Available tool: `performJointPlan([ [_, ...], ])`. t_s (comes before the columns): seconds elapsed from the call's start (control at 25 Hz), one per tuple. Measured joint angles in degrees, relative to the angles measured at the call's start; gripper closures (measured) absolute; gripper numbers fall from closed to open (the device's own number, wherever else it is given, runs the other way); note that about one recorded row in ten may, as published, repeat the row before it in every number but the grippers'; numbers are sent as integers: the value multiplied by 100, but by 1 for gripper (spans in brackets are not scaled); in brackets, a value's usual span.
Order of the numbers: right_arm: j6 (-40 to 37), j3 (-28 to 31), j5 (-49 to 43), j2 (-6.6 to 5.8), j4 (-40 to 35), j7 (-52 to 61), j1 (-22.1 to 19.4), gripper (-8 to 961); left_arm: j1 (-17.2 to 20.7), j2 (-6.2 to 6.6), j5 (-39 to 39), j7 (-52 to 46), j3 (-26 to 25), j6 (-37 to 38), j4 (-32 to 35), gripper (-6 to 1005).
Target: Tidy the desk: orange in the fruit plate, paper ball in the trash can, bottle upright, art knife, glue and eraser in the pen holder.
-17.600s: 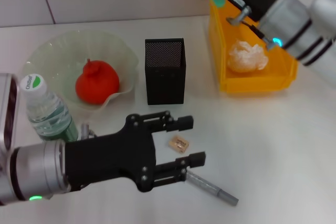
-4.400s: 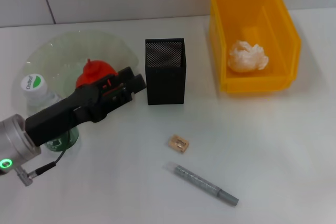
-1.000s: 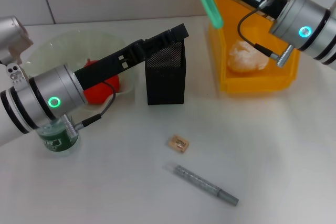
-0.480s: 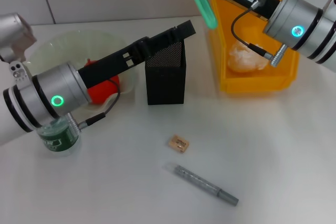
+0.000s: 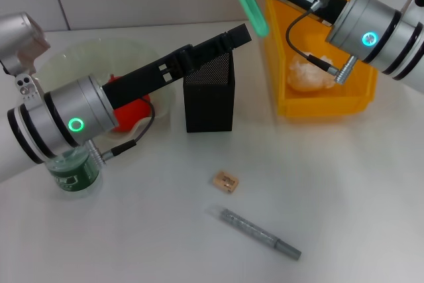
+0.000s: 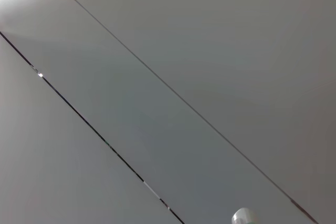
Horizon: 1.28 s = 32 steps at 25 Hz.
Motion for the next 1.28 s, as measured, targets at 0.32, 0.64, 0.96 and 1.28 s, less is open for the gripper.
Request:
performJointPlan([
  [0.32, 4, 0, 0, 0, 177, -117, 100, 784, -7, 0, -29, 17, 1, -21, -4, 397],
  [0.64, 8, -1, 1, -1, 230, -161, 139, 784, -8, 0, -54, 51, 0, -25, -12, 397],
  [0.96, 0, -1, 1, 4, 302, -190, 147, 784, -16, 0, -75, 79, 2, -113, -18, 398],
  [1.28, -33, 0, 1, 12, 387, -221, 176, 784, -16, 0, -79, 80, 12, -177, -12, 398],
])
